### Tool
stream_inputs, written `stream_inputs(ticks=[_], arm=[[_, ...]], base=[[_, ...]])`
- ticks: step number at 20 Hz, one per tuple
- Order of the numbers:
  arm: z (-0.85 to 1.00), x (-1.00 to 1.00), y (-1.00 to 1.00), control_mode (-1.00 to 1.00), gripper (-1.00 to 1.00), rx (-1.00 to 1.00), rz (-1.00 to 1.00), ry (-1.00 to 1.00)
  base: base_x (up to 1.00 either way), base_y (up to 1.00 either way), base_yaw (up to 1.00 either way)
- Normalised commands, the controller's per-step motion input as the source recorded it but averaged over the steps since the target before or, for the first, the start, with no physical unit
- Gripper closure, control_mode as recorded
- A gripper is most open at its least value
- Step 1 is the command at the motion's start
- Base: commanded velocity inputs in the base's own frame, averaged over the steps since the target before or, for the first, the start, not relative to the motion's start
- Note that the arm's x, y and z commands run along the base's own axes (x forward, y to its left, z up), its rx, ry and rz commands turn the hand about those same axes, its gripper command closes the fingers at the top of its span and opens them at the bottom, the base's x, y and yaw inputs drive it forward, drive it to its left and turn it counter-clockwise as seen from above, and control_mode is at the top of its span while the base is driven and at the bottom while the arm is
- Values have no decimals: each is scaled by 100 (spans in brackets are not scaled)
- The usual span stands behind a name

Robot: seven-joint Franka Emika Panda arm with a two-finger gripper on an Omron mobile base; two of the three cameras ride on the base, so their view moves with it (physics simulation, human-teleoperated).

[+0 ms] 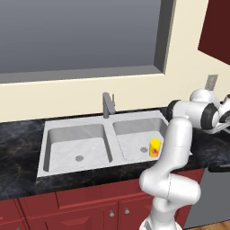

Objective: Move any existing items from the left basin to the right basin for drying. Then move the measuring cup from the counter to the left basin of the sink for washing.

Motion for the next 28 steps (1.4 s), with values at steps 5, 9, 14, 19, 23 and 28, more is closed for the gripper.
stream_inputs(ticks=[5, 9, 14, 19, 23, 28], arm=[[2, -9, 2, -100, 100, 0, 0, 0], [19, -41, 18, -100, 100, 0, 0, -4], [28, -52, 29, -100, 100, 0, 0, -3], [29, -32, 46, -100, 100, 0, 0, 0], [35, -14, 66, -100, 100, -4, 0, 0], [47, -13, 66, -100, 100, -4, 0, 0]], base=[[0, 0, 0], [0, 0, 0], [0, 0, 0], [0, 0, 0], [0, 0, 0], [0, 0, 0]])
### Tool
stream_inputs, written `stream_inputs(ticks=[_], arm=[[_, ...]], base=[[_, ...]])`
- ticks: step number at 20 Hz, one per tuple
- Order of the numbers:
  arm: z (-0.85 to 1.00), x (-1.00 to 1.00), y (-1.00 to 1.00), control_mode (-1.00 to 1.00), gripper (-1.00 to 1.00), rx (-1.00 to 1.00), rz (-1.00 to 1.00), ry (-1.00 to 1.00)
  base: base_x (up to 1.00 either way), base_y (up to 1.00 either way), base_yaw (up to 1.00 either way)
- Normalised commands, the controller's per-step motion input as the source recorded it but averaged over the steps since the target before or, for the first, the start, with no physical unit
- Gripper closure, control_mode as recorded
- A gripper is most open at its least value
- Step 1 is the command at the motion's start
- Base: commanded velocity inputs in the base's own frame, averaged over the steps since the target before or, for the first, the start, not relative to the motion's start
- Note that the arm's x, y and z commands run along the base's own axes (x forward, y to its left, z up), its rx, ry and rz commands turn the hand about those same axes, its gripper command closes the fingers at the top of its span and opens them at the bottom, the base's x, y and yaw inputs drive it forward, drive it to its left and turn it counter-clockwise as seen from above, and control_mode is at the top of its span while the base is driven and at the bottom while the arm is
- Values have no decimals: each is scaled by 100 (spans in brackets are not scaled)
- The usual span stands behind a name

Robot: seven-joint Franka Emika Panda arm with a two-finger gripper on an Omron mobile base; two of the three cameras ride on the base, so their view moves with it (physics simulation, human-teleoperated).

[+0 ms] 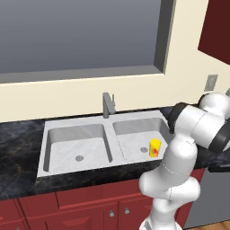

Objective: Move any existing items from the left basin to the right basin for drying. Then move the measuring cup from the counter to the left basin of the sink for washing.

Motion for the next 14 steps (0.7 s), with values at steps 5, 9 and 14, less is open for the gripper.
stream_inputs(ticks=[5, 9, 14], arm=[[52, -16, 61, -100, 100, -3, 0, 1], [47, -21, 60, -100, 100, -3, 0, 1], [37, -20, 59, -100, 100, -1, 0, 2]], base=[[0, 0, 0], [0, 0, 0], [0, 0, 0]])
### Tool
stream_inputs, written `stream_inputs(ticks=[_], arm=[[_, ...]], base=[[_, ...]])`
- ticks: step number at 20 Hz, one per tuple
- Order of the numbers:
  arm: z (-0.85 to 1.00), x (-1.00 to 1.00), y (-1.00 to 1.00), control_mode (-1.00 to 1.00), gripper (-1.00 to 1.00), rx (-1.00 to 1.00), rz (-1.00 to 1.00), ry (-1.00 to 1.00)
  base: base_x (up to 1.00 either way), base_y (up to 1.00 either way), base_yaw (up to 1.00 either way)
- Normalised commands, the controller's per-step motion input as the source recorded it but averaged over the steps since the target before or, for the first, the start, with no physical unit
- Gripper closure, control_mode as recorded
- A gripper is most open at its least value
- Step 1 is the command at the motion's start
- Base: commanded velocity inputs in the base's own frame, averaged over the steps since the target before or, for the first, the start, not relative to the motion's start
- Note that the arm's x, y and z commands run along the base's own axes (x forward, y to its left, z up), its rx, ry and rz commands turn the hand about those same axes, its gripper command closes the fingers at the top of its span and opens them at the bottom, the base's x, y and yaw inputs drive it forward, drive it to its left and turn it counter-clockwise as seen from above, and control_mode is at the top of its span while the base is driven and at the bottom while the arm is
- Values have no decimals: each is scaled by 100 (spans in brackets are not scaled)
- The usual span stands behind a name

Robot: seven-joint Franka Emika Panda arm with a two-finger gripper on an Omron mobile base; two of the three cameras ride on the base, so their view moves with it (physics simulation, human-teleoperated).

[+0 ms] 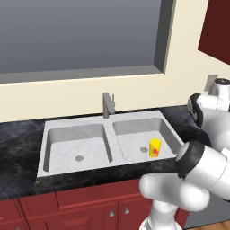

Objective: Move any existing items from the left basin to the right basin for drying. Then move the measuring cup from the counter to the left basin of the sink for washing.

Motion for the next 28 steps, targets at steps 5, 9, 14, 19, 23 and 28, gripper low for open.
stream_inputs(ticks=[5, 9, 14, 19, 23, 28], arm=[[24, -17, 62, -100, 100, 0, 0, 3], [12, -16, 64, -100, 100, 0, 0, 2], [6, -15, 65, -100, 100, 0, 0, 3], [5, -16, 64, -100, 100, 0, 0, 3], [5, -16, 61, -100, 100, 0, 0, 3], [4, -13, 66, -100, 100, 0, 0, 4]], base=[[0, 0, 0], [0, 0, 0], [0, 0, 0], [0, 0, 0], [0, 0, 0], [0, 0, 0]])
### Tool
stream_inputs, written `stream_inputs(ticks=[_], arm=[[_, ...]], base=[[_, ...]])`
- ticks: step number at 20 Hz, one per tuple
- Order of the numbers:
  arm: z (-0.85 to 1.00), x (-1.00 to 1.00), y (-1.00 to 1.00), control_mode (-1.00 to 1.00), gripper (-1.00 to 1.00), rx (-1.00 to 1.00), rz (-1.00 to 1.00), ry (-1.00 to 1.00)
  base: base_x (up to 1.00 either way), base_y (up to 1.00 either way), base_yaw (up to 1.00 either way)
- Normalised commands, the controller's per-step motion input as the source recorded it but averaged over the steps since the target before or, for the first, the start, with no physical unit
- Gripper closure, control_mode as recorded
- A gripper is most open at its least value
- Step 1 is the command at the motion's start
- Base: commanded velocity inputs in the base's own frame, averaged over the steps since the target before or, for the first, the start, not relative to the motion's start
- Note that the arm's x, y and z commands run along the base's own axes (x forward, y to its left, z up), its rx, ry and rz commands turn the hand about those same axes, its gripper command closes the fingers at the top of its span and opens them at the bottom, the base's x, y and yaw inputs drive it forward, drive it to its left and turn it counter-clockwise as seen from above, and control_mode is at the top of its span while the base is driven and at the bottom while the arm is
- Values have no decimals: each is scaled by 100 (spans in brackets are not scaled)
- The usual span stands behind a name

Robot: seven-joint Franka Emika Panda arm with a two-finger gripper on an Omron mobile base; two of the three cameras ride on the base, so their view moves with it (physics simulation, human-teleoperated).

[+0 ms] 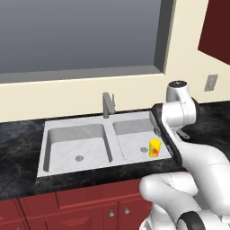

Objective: Move any existing items from the left basin to the right basin for drying. Then move the measuring cup from the counter to the left basin of the sink for washing.

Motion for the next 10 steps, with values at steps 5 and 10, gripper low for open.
stream_inputs(ticks=[5, 10], arm=[[5, -10, 65, -100, 100, 0, 0, 6], [2, -2, 66, -100, 100, 0, 0, 7]], base=[[0, 0, 0], [0, 0, 0]])
